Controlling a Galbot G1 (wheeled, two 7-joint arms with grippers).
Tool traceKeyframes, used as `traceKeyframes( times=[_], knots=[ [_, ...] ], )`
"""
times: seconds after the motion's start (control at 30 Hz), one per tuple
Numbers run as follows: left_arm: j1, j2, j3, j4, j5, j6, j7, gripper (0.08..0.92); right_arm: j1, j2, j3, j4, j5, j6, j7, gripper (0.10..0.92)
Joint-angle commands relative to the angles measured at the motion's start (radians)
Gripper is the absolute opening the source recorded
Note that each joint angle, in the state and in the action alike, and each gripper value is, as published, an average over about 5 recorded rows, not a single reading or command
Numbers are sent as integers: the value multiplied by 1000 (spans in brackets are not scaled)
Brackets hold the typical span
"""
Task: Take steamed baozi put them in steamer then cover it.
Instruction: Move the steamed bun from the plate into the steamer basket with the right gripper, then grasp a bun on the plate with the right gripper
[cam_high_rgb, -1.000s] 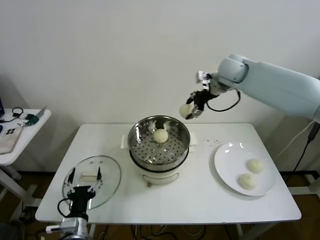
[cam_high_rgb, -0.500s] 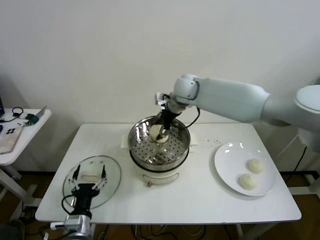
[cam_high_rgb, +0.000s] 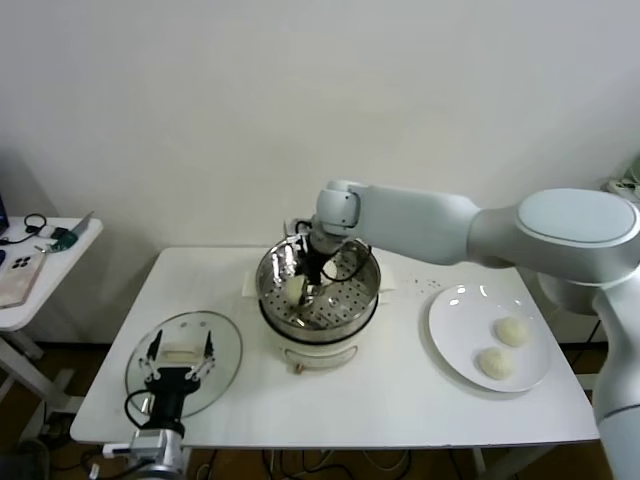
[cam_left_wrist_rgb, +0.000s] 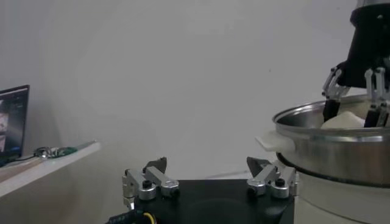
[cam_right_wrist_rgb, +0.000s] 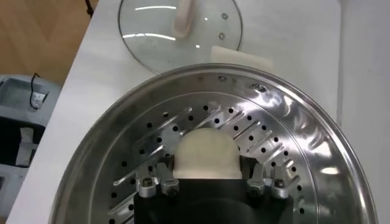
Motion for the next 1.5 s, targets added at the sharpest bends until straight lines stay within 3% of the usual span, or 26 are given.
traceKeyframes(
  times=[0.03,0.3,0.57,0.8,1.07,1.27,1.5],
  knots=[
    [-2,3,1,2,1,2,-1,823,-23,26,-5,-37,-19,3,1,696],
    [-3,3,3,3,2,1,0,823,-27,35,8,-58,-34,6,2,708],
    [-1,2,1,1,2,0,-1,823,-14,19,10,-35,-13,4,-8,818],
    [0,2,1,-4,2,-1,-2,823,71,-59,13,54,15,14,-33,823],
    [0,1,1,-11,3,0,-3,823,328,-324,-102,249,30,130,-154,823],
    [6,1,-9,-7,-9,-4,-1,823,438,-550,-203,382,-88,184,-213,823],
    [12,9,-31,-6,-23,-5,-1,823,340,-816,-170,489,-270,202,-231,823]
  ],
)
